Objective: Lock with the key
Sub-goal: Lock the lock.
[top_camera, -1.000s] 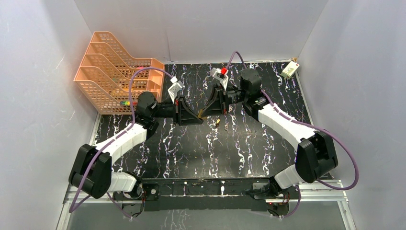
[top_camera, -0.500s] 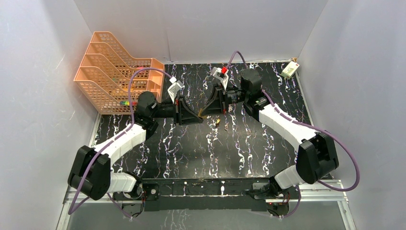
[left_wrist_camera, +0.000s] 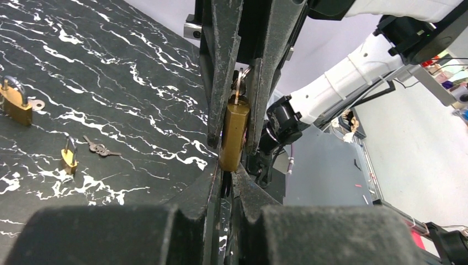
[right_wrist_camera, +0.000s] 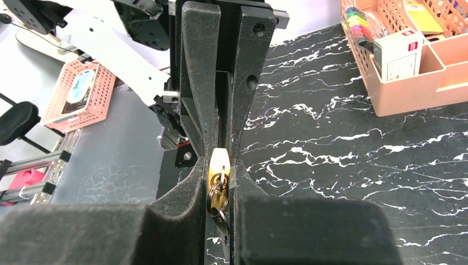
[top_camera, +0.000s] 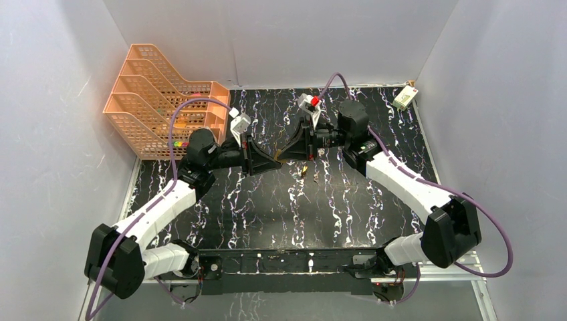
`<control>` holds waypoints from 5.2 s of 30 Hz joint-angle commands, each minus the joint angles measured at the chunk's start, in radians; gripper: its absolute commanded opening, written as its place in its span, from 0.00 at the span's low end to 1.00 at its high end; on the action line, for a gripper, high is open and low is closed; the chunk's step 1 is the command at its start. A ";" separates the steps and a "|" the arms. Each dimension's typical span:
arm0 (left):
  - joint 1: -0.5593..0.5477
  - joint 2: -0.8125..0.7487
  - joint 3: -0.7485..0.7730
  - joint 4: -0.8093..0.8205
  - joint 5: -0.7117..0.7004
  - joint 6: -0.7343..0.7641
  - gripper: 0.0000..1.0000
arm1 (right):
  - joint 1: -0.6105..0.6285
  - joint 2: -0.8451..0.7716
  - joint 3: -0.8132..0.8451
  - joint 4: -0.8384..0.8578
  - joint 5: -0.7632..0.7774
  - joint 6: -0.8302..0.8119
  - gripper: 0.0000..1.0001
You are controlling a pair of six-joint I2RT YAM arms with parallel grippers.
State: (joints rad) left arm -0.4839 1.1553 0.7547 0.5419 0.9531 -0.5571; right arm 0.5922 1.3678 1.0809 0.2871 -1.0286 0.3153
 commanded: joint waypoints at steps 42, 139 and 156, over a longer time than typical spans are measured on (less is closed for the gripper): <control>0.163 -0.061 0.157 -0.135 0.004 0.023 0.00 | -0.053 -0.175 -0.114 0.013 0.226 -0.118 0.67; 0.191 0.080 0.149 0.006 0.041 -0.069 0.25 | -0.105 0.168 -0.033 0.767 0.058 0.564 0.00; 0.195 0.090 0.013 0.367 0.092 -0.283 0.64 | -0.117 0.112 -0.114 0.876 0.339 0.743 0.00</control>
State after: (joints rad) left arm -0.2943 1.2564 0.8059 0.7631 1.0111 -0.7818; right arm 0.4805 1.5482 0.9646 1.0912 -0.8055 1.0374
